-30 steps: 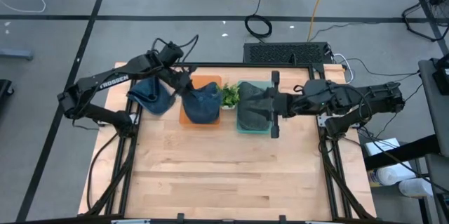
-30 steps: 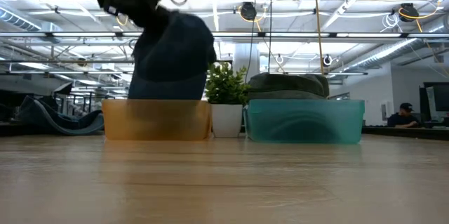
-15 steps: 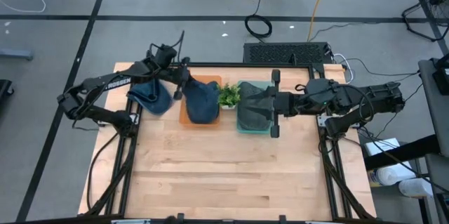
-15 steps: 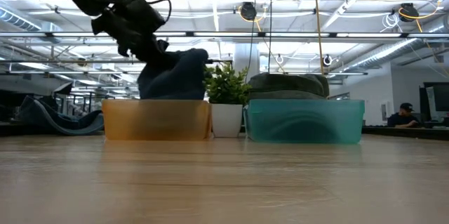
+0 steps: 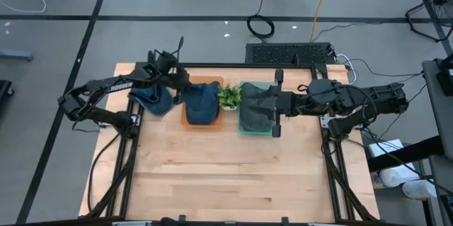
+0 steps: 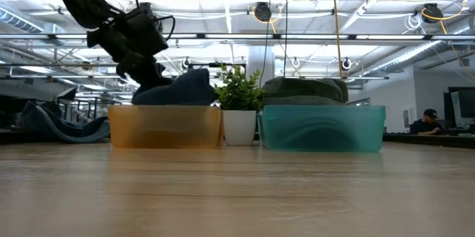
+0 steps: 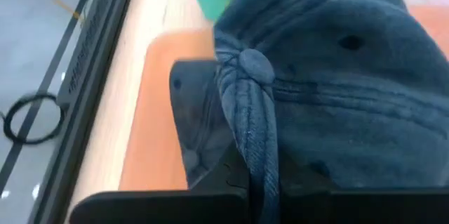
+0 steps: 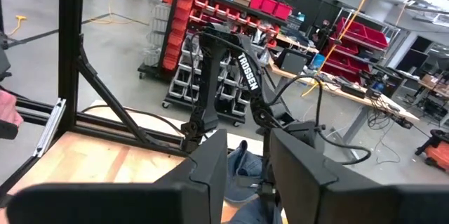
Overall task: Pick & Place hat
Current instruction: Put the bottom blue cap into the orange bin, then put the blue cap into the orange bin
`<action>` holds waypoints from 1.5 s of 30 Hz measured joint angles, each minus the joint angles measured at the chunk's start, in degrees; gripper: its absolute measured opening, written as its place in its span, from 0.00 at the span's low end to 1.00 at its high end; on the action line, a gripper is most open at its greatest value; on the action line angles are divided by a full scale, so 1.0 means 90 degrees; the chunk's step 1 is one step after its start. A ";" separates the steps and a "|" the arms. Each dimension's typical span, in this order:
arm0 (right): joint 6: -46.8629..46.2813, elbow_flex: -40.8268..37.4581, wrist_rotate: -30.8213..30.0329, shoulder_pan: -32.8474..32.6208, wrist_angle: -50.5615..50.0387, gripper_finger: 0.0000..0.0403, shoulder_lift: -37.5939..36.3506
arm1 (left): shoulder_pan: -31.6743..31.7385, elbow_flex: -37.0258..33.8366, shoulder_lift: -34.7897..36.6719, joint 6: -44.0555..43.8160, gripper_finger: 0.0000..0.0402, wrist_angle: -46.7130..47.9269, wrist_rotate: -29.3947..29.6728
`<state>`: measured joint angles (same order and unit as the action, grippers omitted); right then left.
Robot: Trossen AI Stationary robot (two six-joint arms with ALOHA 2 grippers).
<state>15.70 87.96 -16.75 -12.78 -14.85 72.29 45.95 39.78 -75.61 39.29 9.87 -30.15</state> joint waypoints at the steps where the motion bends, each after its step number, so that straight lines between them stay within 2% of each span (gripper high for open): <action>1: 0.0000 0.0000 0.0002 0.0000 0.0000 0.25 0.0000 | -0.0015 -0.0041 0.0000 -0.0054 0.01 -0.0002 0.0080; 7: 0.0000 0.0000 0.0006 0.0000 0.0006 0.25 0.0052 | -0.0170 -0.0210 -0.0008 -0.0100 0.01 -0.0380 0.0327; 16: -0.0027 0.0000 0.0031 -0.0002 -0.0016 0.25 0.0223 | -0.0435 -0.0262 -0.0637 -0.0297 0.01 -0.0689 0.0689; 20: -0.0027 0.0000 0.0031 -0.0003 -0.0005 0.25 0.0268 | -0.0460 -0.0262 -0.0639 -0.0776 0.04 -0.0736 0.0694; 24: -0.0027 0.0000 0.0033 -0.0012 -0.0001 0.25 0.0267 | -0.0460 -0.0262 -0.0592 -0.1231 0.16 -0.0739 0.0694; 38: -0.0026 0.0000 0.0036 -0.0015 -0.0002 0.25 0.0265 | -0.0509 -0.0262 -0.0155 -0.1301 0.72 -0.0782 0.0867; 45: -0.0024 0.0000 0.0037 -0.0015 -0.0005 0.25 0.0265 | -0.0509 -0.0261 -0.0151 -0.1550 0.90 -0.0775 0.1034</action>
<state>15.49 87.96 -16.41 -12.91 -14.90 74.67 41.36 37.43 -76.97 25.34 2.90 -20.84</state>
